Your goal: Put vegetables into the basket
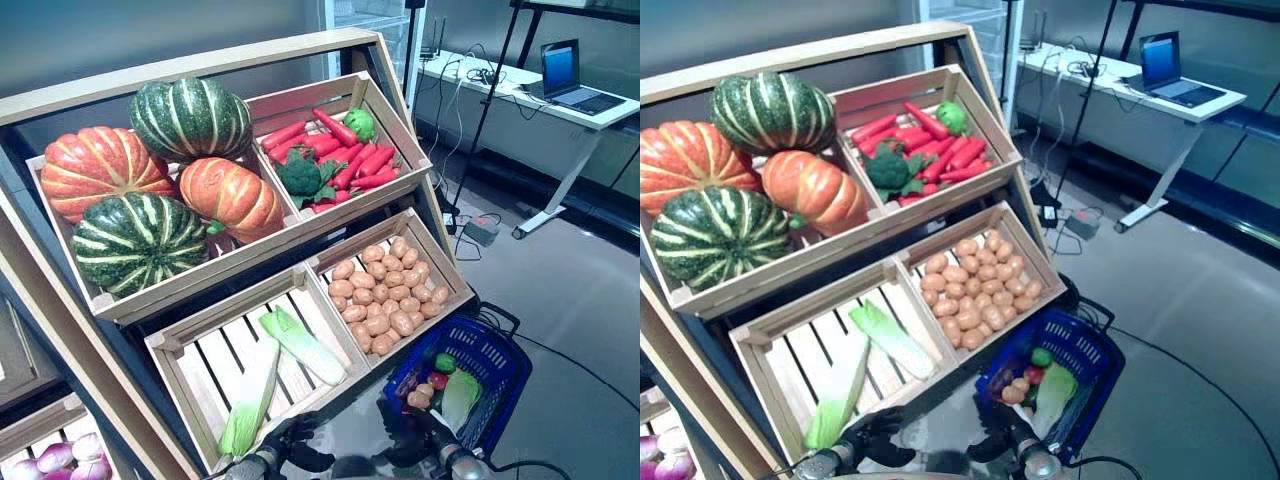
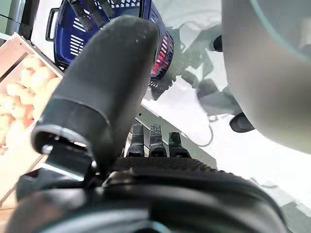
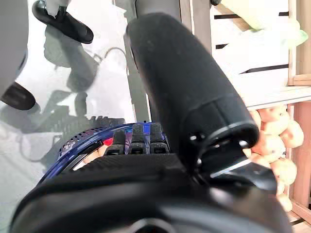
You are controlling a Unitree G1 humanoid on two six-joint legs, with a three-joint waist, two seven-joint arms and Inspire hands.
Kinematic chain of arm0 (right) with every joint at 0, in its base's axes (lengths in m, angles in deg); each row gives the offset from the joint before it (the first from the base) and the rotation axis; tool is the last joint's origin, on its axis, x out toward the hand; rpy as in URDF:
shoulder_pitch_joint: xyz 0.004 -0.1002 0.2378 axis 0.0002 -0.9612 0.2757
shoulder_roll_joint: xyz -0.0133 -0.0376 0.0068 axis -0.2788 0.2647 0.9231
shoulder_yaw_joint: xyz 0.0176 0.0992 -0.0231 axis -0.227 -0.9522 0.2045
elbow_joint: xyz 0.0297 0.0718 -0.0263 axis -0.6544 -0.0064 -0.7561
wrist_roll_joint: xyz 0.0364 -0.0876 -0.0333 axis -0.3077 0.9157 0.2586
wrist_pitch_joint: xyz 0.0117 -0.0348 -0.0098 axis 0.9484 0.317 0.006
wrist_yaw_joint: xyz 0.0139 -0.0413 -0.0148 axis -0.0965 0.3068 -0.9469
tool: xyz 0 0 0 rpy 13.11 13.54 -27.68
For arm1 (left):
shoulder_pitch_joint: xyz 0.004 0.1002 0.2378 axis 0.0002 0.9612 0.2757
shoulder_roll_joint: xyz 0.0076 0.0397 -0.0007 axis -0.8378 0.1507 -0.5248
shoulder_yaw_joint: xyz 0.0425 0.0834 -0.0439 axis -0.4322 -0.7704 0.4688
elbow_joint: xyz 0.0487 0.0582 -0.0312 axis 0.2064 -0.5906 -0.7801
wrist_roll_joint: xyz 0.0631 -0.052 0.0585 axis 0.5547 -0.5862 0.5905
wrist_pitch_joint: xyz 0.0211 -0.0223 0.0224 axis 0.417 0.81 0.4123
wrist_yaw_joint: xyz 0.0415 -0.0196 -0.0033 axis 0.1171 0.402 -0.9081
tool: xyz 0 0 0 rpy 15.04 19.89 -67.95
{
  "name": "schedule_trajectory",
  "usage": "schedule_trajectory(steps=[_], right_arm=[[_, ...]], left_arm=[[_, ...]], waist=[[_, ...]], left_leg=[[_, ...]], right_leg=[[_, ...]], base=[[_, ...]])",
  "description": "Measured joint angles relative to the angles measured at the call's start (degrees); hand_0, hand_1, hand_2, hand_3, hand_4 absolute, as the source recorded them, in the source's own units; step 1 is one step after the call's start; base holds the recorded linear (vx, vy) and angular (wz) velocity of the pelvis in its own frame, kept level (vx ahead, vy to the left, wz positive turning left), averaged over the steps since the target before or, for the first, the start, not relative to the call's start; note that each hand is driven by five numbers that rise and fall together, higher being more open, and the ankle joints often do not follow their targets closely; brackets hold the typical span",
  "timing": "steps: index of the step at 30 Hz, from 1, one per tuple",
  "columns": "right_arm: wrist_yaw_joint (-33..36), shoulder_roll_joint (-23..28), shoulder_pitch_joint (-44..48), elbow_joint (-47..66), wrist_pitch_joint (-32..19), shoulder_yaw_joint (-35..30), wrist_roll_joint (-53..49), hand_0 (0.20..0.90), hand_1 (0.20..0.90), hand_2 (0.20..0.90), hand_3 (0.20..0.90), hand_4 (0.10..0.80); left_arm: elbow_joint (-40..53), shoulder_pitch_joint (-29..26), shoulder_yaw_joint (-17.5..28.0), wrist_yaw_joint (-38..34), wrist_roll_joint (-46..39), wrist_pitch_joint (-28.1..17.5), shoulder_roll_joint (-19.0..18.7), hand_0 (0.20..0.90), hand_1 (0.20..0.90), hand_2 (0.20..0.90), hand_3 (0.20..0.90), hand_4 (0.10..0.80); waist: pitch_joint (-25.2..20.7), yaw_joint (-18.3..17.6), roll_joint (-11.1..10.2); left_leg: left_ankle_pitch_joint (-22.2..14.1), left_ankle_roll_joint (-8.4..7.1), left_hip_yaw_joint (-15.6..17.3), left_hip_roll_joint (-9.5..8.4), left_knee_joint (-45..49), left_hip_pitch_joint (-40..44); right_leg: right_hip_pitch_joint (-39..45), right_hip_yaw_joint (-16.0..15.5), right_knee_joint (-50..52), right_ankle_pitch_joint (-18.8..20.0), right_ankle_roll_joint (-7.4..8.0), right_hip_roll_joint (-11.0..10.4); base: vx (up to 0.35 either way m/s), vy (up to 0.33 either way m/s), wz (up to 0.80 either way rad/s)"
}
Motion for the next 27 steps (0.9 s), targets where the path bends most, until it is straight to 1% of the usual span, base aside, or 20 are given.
schedule_trajectory(steps=[10,20,24,27], right_arm=[[-2.60,-0.30,-0.02,-0.82,0.00,-0.06,-1.79,0.900,0.900,0.900,0.900,0.800],[-3.53,-0.47,0.00,-1.06,-0.03,-0.52,-2.01,0.900,0.900,0.900,0.900,0.800],[-3.72,-0.62,-0.06,-1.11,-0.08,-0.81,-2.34,0.900,0.900,0.900,0.900,0.800],[-3.93,-0.91,-0.16,-1.46,-0.08,-1.94,-2.34,0.900,0.900,0.900,0.900,0.800]], left_arm=[[-0.01,0.05,-0.03,1.20,0.99,-0.07,0.00,0.900,0.900,0.900,0.900,0.800],[-0.04,0.06,-0.03,1.18,1.00,-0.21,0.00,0.900,0.900,0.900,0.900,0.800],[-0.04,0.13,-0.37,1.22,0.95,-1.07,-0.02,0.900,0.900,0.900,0.900,0.800],[0.07,0.18,-1.06,2.36,0.84,-2.92,-0.09,0.900,0.900,0.900,0.900,0.800]], waist=[[-0.69,-0.04,-0.42],[-0.73,-0.05,-0.46],[-0.73,-0.14,-0.47],[-0.73,-0.14,-0.47]], left_leg=[[0.11,0.02,-0.18,0.00,-0.01,0.12],[0.11,0.02,-0.17,0.00,-0.01,0.14],[0.11,0.02,-0.14,0.00,-0.01,0.12],[0.11,0.02,-0.08,-0.01,-0.01,0.09]], right_leg=[[0.18,-0.03,-0.01,0.00,-0.01,0.00],[0.19,-0.02,0.00,0.00,-0.02,0.00],[0.14,0.02,0.00,0.00,-0.02,0.00],[0.08,0.07,0.00,0.00,-0.02,-0.01]], base=[[0.000,0.000,0.00],[0.000,0.000,0.00],[0.000,0.000,0.00],[0.000,0.000,0.00]])
